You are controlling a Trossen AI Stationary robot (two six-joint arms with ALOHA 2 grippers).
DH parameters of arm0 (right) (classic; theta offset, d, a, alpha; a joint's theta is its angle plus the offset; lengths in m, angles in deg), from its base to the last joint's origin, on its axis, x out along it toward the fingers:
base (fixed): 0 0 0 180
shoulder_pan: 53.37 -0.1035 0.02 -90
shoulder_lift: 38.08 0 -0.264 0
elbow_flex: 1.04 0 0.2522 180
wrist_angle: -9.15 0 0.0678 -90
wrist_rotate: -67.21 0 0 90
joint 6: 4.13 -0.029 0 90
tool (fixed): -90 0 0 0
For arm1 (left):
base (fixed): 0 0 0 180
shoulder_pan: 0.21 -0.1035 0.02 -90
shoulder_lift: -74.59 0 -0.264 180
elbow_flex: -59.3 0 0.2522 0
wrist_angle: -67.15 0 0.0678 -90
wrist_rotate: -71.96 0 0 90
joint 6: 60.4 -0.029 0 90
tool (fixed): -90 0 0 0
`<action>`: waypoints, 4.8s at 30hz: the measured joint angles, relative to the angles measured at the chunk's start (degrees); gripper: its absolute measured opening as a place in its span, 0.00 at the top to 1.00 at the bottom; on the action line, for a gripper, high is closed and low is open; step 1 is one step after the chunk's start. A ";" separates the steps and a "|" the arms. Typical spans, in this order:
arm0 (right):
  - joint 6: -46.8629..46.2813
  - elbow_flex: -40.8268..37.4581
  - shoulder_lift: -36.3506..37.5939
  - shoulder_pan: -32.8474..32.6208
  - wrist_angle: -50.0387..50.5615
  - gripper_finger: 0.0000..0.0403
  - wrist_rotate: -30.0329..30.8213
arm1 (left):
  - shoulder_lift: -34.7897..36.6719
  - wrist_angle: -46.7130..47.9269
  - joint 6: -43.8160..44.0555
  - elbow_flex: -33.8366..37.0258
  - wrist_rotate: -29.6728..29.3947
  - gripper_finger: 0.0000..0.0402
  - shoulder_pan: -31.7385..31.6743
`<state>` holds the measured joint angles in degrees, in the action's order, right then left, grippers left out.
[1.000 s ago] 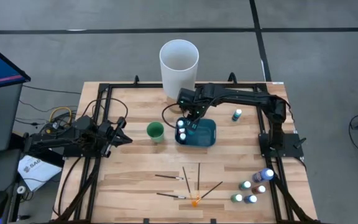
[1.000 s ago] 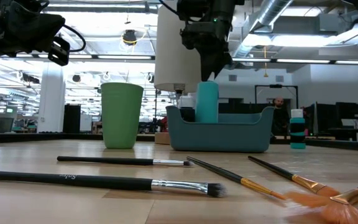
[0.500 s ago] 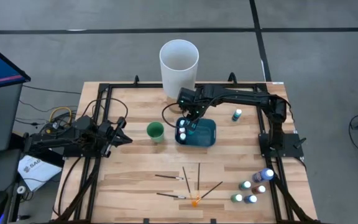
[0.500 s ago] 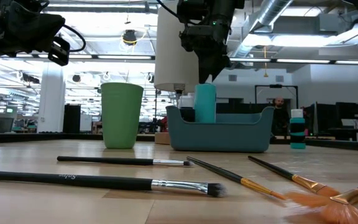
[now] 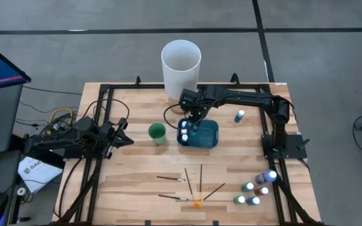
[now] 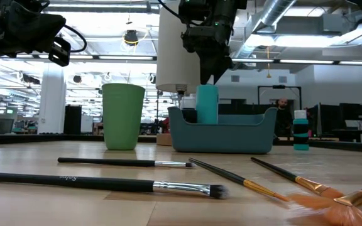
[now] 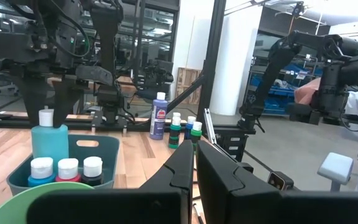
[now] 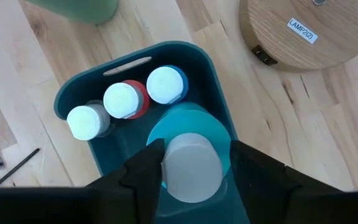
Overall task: Pick & Place Paint Supplies
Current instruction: Put the large blue paint bottle into the green bin, then put the top small light green paint bottle into the green bin
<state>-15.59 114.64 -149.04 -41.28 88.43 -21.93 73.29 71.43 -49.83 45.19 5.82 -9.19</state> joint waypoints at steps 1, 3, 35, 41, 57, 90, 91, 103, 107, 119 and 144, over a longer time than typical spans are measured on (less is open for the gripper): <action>0.06 -0.01 0.00 0.00 0.02 0.54 0.00 | 0.00 0.00 -0.01 0.00 0.00 0.98 0.01; 0.06 -0.01 0.00 0.00 0.10 0.52 0.02 | 0.00 0.00 -0.01 0.01 0.00 0.98 0.01; -3.04 0.03 7.88 0.44 7.17 0.42 0.85 | -0.17 -0.09 -0.02 0.01 0.02 0.98 0.00; -11.97 -0.33 13.11 -1.08 17.98 0.42 8.41 | -0.69 0.03 -0.02 0.01 0.00 0.98 0.02; -46.56 -27.99 39.35 -13.26 24.44 0.42 12.65 | -1.55 -0.46 0.00 0.01 0.00 0.98 0.02; -14.92 -52.03 42.29 28.28 -10.07 0.42 0.65 | -1.55 -1.95 0.39 0.01 0.02 0.98 0.00; -14.91 -52.32 42.29 28.26 -10.12 0.42 0.63 | -1.55 -1.97 0.39 0.01 0.00 0.98 0.02; -15.37 -55.58 42.29 28.09 -13.11 0.46 0.50 | -1.55 -2.21 0.39 0.01 0.00 0.98 0.02; -15.39 -55.57 42.29 28.09 -13.18 0.52 0.48 | -1.55 -2.21 0.39 0.01 0.00 0.98 0.01; -15.13 -55.57 42.29 28.09 -13.09 0.67 0.48 | -1.55 -2.21 0.42 0.01 0.00 0.98 0.01; -17.40 -45.27 42.29 21.60 -4.82 0.72 2.19 | -1.53 -2.70 0.42 0.00 0.00 0.98 0.02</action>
<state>-32.99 69.37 -106.74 -19.67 83.61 -19.74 71.76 68.73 -49.41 45.19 5.82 -9.16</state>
